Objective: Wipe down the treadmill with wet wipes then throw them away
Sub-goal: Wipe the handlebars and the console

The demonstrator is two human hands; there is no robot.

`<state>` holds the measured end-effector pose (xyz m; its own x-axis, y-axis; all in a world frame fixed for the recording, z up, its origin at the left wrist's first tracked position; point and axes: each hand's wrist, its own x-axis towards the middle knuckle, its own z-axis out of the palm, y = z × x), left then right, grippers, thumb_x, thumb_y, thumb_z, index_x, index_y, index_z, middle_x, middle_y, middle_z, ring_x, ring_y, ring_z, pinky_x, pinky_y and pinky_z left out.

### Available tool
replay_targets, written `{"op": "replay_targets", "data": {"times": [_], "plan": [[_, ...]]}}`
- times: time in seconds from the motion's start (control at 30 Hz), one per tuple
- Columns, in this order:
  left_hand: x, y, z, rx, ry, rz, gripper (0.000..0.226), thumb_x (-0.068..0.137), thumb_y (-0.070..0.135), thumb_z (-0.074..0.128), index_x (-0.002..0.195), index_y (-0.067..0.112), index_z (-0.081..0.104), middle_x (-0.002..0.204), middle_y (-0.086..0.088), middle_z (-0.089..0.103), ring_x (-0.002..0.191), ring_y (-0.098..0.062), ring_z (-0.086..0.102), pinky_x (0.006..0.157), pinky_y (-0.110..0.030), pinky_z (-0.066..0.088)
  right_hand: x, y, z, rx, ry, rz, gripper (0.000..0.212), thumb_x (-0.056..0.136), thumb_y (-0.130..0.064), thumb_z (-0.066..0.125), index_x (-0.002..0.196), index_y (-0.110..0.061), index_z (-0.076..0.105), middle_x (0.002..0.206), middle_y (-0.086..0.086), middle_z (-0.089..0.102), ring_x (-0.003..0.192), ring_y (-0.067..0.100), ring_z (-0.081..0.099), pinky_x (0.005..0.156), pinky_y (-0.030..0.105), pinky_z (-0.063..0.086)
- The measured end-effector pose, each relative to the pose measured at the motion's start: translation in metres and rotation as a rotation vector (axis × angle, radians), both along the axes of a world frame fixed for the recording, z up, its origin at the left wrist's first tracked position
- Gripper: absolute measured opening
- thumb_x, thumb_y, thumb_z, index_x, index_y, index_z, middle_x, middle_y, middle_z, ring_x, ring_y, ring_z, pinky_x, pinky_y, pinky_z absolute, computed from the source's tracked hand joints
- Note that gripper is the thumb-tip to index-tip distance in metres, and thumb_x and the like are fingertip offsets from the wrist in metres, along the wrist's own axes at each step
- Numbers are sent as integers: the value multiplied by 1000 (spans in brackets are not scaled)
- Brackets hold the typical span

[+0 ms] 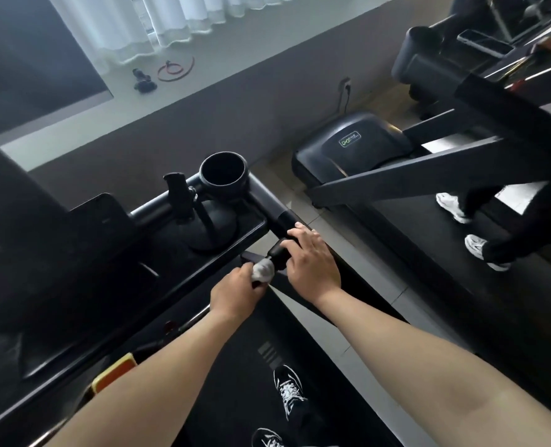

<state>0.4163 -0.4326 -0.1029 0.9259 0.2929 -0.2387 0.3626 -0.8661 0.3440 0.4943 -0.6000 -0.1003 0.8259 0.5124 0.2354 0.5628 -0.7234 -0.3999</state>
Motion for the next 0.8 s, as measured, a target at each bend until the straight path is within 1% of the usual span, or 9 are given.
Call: {"op": "replay_targets", "data": {"times": [0.13,0.27,0.33,0.43,0.5,0.6,0.63,0.7,0.8], "plan": [[4,-4,3,4,3,23,26,88,42,63,104,23,54,98,7,63,87,-18,61,64,-33,40,1,2,-3,16,-30,-19,25,86,-1,56,107,-9,68,132,7,57,143,28,41,120,49,30],[22,-20,3,-7,-30,6,33,89,37,62,117,21,56,108,4,64,97,-20,63,67,-32,41,2,3,-5,0,-58,-15,26,83,-1,60,105,-11,68,132,7,58,143,28,42,119,51,31],[31,-28,4,-12,-26,6,32,91,33,60,118,17,55,113,-1,65,101,-23,64,69,-34,44,0,5,-4,-47,-91,24,29,82,-6,62,109,-14,68,135,5,59,143,27,41,120,51,29],[30,-26,3,26,-4,-14,35,93,36,60,121,17,53,116,-2,64,103,-23,64,74,-36,48,0,6,-3,-136,-142,70,35,85,-15,62,120,-18,67,139,1,59,146,24,37,123,52,20],[22,-18,2,56,-11,-36,37,92,42,62,121,21,53,113,1,66,100,-21,65,72,-34,46,0,5,-5,-147,-136,73,39,85,-15,60,124,-18,66,138,-1,60,147,23,36,124,51,10],[6,-7,2,70,-22,-23,39,91,46,63,119,21,54,108,2,66,95,-20,66,71,-34,49,-11,14,-11,-85,-35,103,45,87,-17,46,127,-11,66,138,5,62,145,24,40,126,43,1],[-1,-3,2,72,-22,-20,38,91,45,64,118,21,54,107,2,66,94,-20,66,72,-34,51,-19,19,-14,-54,9,115,47,87,-17,43,127,-8,66,138,8,62,143,25,42,126,40,0],[-16,6,2,76,-18,-4,36,91,45,65,117,22,54,105,3,66,92,-19,66,73,-34,51,-34,31,-20,-9,68,119,48,86,-12,49,132,-5,62,141,11,59,144,28,40,126,37,3],[-42,21,4,90,-21,36,33,89,45,66,112,24,56,98,5,65,88,-19,65,68,-33,44,-51,43,-23,14,111,99,57,82,-2,61,138,-4,56,145,13,54,148,32,32,125,47,14]]}}
